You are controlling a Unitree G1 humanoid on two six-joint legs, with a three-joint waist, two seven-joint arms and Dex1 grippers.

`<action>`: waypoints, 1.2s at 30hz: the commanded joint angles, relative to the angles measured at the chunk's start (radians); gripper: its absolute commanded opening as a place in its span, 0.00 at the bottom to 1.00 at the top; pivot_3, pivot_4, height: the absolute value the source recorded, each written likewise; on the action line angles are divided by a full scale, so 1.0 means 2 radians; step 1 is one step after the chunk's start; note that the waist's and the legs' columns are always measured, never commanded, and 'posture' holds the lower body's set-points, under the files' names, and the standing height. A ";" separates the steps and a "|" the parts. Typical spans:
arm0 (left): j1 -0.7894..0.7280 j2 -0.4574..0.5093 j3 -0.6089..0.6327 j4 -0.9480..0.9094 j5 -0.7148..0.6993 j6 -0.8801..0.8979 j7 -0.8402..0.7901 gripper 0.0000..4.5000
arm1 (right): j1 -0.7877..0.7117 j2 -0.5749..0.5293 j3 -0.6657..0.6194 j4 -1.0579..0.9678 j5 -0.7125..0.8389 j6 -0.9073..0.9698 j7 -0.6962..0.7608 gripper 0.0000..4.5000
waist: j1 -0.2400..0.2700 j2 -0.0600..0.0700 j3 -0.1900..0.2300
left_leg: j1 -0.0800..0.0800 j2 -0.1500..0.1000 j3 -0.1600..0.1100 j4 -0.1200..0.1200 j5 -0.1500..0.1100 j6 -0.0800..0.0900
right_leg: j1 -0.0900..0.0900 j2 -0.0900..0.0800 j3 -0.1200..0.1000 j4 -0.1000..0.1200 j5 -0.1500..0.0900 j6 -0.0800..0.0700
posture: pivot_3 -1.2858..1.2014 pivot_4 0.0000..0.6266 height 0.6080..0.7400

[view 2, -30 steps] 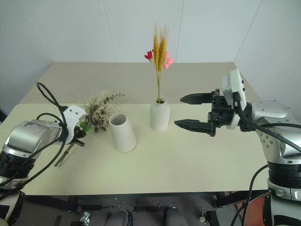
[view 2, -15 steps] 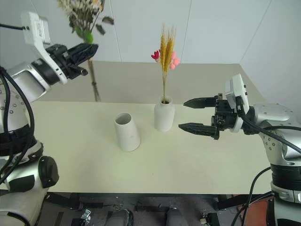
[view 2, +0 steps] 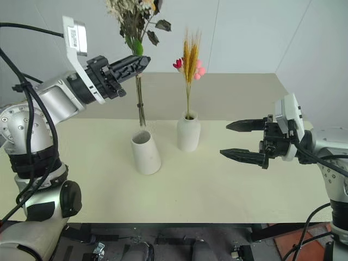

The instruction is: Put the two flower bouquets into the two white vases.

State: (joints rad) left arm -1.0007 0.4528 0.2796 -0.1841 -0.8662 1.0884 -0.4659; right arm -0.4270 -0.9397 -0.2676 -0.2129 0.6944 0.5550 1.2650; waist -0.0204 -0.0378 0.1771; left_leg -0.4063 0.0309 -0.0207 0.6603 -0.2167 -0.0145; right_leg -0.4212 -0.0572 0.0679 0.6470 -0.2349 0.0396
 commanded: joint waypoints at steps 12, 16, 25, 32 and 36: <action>0.117 0.043 -0.061 -0.062 0.059 -0.095 -0.058 0.19 | 0.025 -0.011 -0.040 -0.042 0.032 0.002 -0.024 1.00 | 0.002 0.000 0.000 | 0.000 0.000 0.000 0.000 0.000 0.000 | 0.000 0.000 0.000 0.000 0.000 0.000 | 0.52 0.24 1.00; 0.166 0.083 -0.016 -0.094 0.022 -0.075 -0.075 0.46 | 0.034 -0.014 -0.045 -0.047 0.032 0.002 -0.028 1.00 | -0.001 0.000 0.000 | 0.000 0.000 0.000 0.000 0.000 0.000 | 0.000 0.000 0.000 0.000 0.000 0.000 | 0.52 0.24 1.00; 0.394 0.210 0.117 -0.182 0.038 -0.146 -0.178 0.99 | 0.046 -0.021 -0.052 -0.035 0.028 0.003 -0.025 1.00 | -0.007 0.000 0.000 | 0.001 0.001 0.001 0.000 0.000 0.000 | 0.001 0.000 0.000 0.000 0.000 0.000 | 0.52 0.24 1.00; 0.480 0.225 0.209 -0.187 0.014 -0.185 -0.247 0.99 | 0.043 -0.027 -0.049 -0.022 0.025 0.004 -0.021 1.00 | -0.003 0.000 0.000 | 0.001 0.001 0.001 0.000 0.000 0.000 | 0.000 0.000 0.000 0.000 -0.001 -0.001 | 0.52 0.24 1.00; 0.506 0.232 0.236 -0.169 0.011 -0.205 -0.281 0.99 | 0.050 -0.033 -0.054 -0.020 0.025 0.006 -0.019 1.00 | -0.003 0.000 0.000 | 0.001 0.001 0.001 0.000 0.000 0.000 | 0.000 0.000 0.000 0.000 -0.001 -0.001 | 0.52 0.24 1.00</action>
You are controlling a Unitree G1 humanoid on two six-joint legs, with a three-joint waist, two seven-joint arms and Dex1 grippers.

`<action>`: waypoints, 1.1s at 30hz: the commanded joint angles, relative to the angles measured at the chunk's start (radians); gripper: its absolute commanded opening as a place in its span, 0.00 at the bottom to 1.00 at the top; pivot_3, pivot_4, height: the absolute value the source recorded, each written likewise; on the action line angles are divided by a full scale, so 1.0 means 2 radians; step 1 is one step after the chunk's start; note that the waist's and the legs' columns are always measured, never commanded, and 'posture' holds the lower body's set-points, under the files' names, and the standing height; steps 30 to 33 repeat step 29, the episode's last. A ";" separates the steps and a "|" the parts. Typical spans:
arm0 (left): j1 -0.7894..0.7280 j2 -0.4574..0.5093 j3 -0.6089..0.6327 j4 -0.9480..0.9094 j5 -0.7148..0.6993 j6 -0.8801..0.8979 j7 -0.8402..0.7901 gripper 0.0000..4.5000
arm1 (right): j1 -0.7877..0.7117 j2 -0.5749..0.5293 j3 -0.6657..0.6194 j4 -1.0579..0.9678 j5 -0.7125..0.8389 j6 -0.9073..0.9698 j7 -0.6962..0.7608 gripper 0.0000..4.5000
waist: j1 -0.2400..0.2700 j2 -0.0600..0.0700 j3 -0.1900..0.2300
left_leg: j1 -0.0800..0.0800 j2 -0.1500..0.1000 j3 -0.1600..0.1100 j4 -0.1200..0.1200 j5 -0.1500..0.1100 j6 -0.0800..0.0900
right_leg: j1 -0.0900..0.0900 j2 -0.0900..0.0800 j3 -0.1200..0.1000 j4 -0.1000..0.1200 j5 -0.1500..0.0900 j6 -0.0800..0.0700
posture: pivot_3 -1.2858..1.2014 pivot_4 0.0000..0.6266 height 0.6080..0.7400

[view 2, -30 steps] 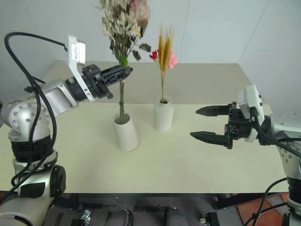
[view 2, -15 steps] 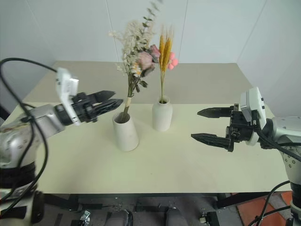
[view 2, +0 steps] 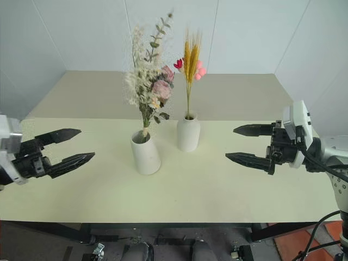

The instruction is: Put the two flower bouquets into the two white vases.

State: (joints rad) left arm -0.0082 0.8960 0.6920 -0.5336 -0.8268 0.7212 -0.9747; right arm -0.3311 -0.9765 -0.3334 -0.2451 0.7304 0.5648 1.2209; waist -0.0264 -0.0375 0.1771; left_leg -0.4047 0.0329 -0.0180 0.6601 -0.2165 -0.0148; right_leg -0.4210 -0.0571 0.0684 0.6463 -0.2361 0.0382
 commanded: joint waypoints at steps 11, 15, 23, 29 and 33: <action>0.005 0.030 0.007 0.032 -0.004 -0.046 -0.050 0.99 | 0.032 -0.030 -0.042 -0.011 0.009 0.006 -0.002 1.00 | 0.003 0.000 0.000 | 0.000 0.000 0.000 0.000 0.000 0.000 | 0.000 0.000 0.000 0.000 0.000 0.000 | 0.52 0.24 1.00; 0.001 0.030 0.003 0.032 -0.007 -0.046 -0.050 0.99 | 0.038 -0.032 -0.048 -0.013 0.012 0.008 -0.001 1.00 | 0.003 0.000 0.000 | 0.000 0.000 0.001 0.000 0.000 0.000 | 0.000 0.000 0.000 0.000 0.000 0.000 | 0.52 0.24 1.00; -0.009 0.032 -0.001 0.035 -0.012 -0.044 -0.052 0.99 | 0.041 -0.034 -0.054 -0.016 0.016 0.013 0.000 1.00 | 0.003 0.000 0.000 | 0.000 0.001 0.001 0.000 0.000 0.000 | 0.000 0.000 0.000 0.000 0.000 0.000 | 0.52 0.24 1.00; -0.019 0.033 -0.010 0.040 -0.017 -0.044 -0.057 0.99 | 0.047 -0.036 -0.062 -0.020 0.015 0.017 -0.001 1.00 | 0.004 0.000 0.000 | 0.000 0.001 0.001 0.000 0.000 0.000 | 0.000 0.000 0.000 0.000 0.000 0.000 | 0.52 0.24 1.00; -0.019 0.033 -0.010 0.040 -0.017 -0.044 -0.057 0.99 | 0.047 -0.036 -0.062 -0.020 0.015 0.017 -0.001 1.00 | 0.004 0.000 0.000 | 0.000 0.001 0.001 0.000 0.000 0.000 | 0.000 0.000 0.000 0.000 0.000 0.000 | 0.52 0.24 1.00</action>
